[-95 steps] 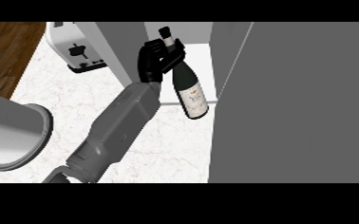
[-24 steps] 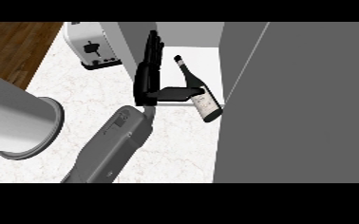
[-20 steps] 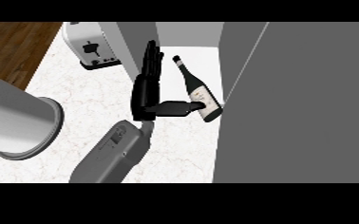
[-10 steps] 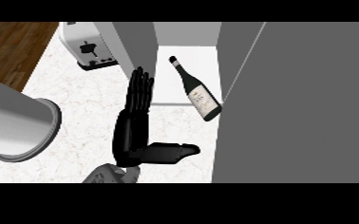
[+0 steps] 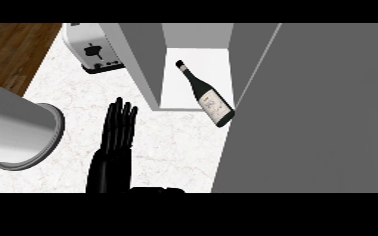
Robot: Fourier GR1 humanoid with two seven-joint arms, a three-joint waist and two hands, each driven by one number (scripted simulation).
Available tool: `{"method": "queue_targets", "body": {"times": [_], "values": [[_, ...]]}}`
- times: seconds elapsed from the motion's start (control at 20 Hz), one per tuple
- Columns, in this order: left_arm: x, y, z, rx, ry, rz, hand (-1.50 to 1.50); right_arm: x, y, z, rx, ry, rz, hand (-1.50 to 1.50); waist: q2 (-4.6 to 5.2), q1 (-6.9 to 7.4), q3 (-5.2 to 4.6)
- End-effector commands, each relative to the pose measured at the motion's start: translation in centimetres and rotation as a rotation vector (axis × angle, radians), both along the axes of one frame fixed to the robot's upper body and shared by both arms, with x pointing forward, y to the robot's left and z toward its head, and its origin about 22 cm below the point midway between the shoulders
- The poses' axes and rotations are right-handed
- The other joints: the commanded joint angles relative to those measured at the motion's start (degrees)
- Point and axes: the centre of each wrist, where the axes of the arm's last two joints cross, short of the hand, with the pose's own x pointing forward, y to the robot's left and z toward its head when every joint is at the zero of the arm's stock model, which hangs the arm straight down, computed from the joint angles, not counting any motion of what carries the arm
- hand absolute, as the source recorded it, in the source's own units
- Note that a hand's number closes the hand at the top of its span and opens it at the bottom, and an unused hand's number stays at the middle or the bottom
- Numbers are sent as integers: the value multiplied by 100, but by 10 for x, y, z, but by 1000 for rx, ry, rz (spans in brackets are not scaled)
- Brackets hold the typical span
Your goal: Pick up the wine, place it into the cabinet and close the cabinet
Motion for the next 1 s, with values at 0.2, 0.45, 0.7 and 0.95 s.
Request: {"method": "queue_targets", "body": {"times": [0.2, 0.45, 0.7, 0.95], "values": [[-30, 61, 6, 34, 7, 20, -150, -34, 9, 39, 80, -73, 179, 150, 2, 66, -17], [-42, 75, 16, 26, -22, 41, -150, -30, 25, 39, 87, -63, 208, 150, -8, 92, -24], [-55, 101, 20, 4, -2, 34, -150, -14, 52, 30, 96, 5, 241, 150, -15, 228, -37], [-50, 125, 34, 6, -14, 51, -150, -8, 84, 32, 122, 17, 254, 150, -12, 188, -36]]}}
